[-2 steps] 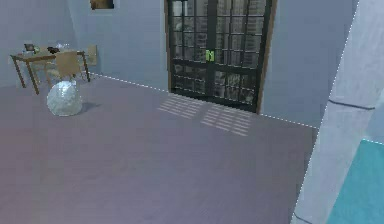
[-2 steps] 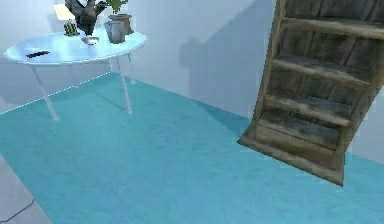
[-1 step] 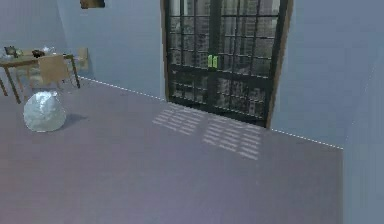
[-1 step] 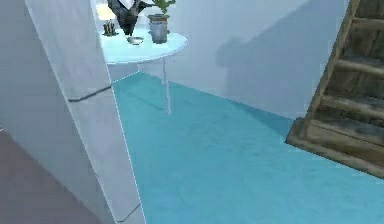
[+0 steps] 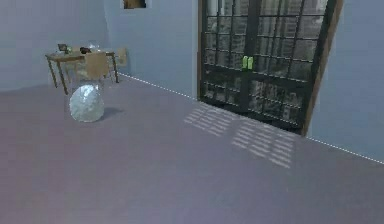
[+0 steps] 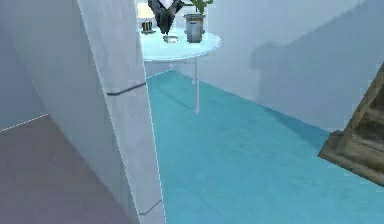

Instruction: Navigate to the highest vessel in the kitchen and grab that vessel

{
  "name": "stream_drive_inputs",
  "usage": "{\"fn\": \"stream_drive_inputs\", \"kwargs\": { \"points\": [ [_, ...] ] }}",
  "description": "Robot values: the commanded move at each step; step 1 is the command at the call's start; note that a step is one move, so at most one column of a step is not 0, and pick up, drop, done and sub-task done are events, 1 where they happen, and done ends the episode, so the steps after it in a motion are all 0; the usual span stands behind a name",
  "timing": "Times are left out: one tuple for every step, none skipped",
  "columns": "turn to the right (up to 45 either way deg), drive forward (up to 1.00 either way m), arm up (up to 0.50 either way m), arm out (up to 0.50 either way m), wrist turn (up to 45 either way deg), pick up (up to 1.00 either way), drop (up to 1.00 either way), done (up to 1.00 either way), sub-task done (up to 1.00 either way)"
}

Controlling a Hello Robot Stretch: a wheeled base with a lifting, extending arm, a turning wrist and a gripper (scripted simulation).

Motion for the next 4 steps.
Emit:
{"fn": "stream_drive_inputs", "kwargs": {
  "points": [
    [0.0, 0.45, 0.00, 0.00, 0.0, 0.00, 0.00, 0.00, 0.00],
    [-45.0, 0.00, 0.00, 0.00, 0.0, 0.00, 0.00, 0.00, 0.00],
    [0.0, 1.00, 0.00, 0.00, 0.0, 0.00, 0.00, 0.00, 0.00],
    [0.0, 1.00, 0.00, 0.00, 0.0, 0.00, 0.00, 0.00, 0.00]
  ]
}}
